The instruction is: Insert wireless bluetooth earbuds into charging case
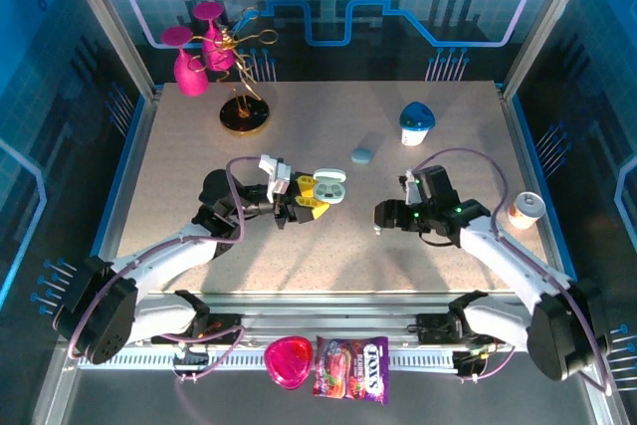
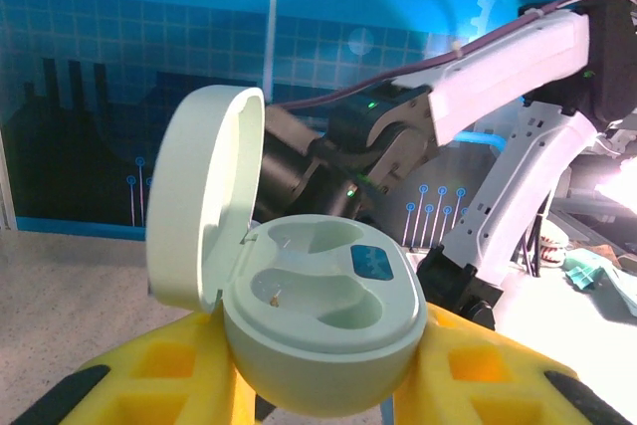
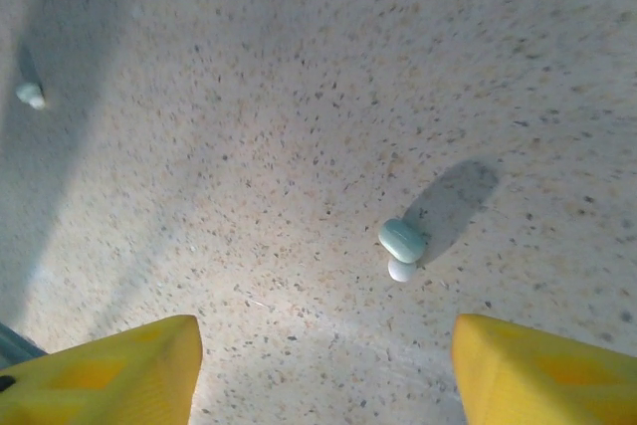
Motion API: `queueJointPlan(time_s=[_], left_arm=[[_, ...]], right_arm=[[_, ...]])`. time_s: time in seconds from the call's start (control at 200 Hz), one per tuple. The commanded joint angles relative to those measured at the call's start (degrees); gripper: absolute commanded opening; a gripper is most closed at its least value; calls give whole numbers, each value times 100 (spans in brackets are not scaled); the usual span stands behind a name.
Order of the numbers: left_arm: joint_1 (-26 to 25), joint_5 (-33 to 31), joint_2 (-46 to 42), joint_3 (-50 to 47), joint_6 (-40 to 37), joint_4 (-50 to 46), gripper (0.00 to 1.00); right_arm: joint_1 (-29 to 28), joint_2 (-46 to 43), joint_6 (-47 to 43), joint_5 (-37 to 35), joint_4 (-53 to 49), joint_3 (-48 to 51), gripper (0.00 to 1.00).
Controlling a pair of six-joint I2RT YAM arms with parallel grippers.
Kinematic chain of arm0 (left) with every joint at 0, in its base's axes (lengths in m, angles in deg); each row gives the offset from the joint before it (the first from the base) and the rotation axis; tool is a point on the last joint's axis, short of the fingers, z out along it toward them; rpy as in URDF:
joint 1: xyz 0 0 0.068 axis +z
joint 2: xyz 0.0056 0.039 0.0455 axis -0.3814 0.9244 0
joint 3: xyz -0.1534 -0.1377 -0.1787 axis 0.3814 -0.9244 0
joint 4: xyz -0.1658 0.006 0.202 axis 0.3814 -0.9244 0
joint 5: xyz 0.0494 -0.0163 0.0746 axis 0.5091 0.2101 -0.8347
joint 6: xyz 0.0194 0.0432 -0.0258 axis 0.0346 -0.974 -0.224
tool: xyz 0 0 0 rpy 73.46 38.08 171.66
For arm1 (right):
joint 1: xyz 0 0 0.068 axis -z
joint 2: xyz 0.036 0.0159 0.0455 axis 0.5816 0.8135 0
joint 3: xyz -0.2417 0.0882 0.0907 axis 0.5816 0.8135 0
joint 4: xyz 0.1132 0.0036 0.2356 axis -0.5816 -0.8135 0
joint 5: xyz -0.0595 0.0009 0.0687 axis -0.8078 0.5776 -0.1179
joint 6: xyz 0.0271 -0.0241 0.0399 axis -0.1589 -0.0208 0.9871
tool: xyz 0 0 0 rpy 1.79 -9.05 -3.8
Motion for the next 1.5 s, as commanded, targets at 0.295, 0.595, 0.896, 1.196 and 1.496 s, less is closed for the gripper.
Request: queueJointPlan(time_s=[0.295,0.595,0.896,1.196,1.496], left_arm=[[-89,6,-147,-15,-276,-193,28],[-89,16,-189,5,-340,-332,28],[-89,24,-172,38,-373,-391,28],[-89,41,-161,47,-346,-382,28],[-88,41,-160,47,-346,-388,28]], right_arm=[[69,1321,-476,605,1112,-54,60],[121,2068,-554,666,1385,-181,60],[143,2100,-575,814,1469,54,58],[139,2134,-686,1134,1408,176,57],[139,2213,-686,1280,1534,285,52]])
